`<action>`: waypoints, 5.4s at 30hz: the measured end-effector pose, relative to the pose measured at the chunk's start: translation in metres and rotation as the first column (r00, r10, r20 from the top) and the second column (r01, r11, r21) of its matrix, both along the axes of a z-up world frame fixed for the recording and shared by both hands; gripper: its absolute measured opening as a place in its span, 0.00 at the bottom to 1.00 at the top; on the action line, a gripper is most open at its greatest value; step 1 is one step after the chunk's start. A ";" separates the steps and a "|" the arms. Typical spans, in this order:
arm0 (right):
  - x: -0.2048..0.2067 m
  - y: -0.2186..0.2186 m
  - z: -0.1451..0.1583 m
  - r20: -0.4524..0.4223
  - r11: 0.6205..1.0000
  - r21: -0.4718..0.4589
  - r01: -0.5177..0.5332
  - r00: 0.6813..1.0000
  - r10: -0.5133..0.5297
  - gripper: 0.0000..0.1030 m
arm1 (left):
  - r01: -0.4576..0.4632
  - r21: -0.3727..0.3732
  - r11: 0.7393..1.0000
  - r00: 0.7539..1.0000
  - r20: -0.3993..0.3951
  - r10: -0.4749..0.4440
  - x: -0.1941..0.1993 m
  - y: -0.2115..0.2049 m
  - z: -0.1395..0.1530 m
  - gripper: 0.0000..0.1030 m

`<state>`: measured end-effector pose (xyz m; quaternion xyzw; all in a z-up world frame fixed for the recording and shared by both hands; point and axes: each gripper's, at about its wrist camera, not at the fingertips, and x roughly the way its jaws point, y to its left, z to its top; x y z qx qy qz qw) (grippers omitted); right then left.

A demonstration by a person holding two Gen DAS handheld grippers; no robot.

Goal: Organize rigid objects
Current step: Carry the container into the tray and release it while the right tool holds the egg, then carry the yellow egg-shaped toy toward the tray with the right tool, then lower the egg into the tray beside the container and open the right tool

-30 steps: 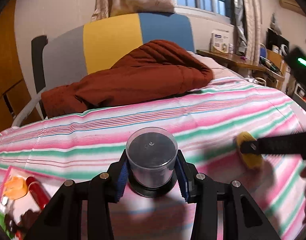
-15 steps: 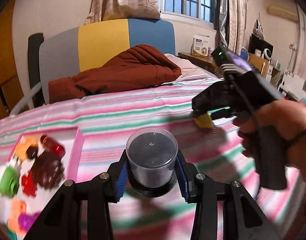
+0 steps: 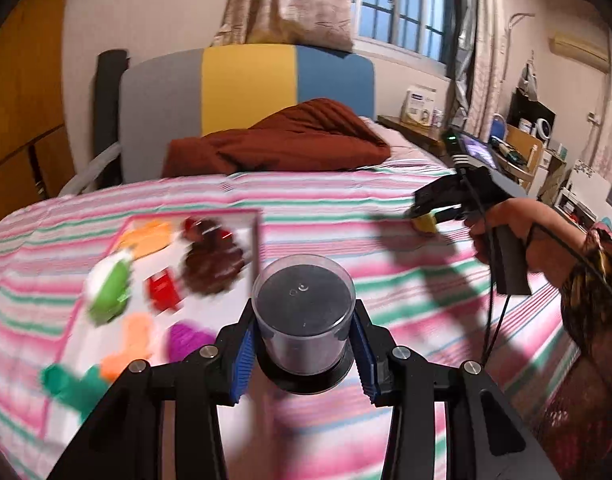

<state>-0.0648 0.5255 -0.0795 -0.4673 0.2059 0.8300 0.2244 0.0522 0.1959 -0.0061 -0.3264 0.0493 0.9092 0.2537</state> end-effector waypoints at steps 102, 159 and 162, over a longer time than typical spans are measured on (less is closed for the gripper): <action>0.035 -0.113 0.038 -0.041 0.956 0.127 -0.265 0.961 0.272 0.41 | -0.207 0.030 0.978 0.977 0.050 0.206 0.019 -0.107 -0.024 0.82; 0.090 -0.342 0.064 -0.224 0.795 -0.137 -0.591 0.801 0.556 0.41 | -0.291 0.134 0.947 0.957 0.024 0.290 0.031 -0.170 -0.025 0.84; 0.086 -0.349 0.059 -0.199 0.787 -0.155 -0.597 0.799 0.567 0.41 | -0.305 0.140 0.942 0.952 0.031 0.304 0.030 -0.176 -0.026 0.84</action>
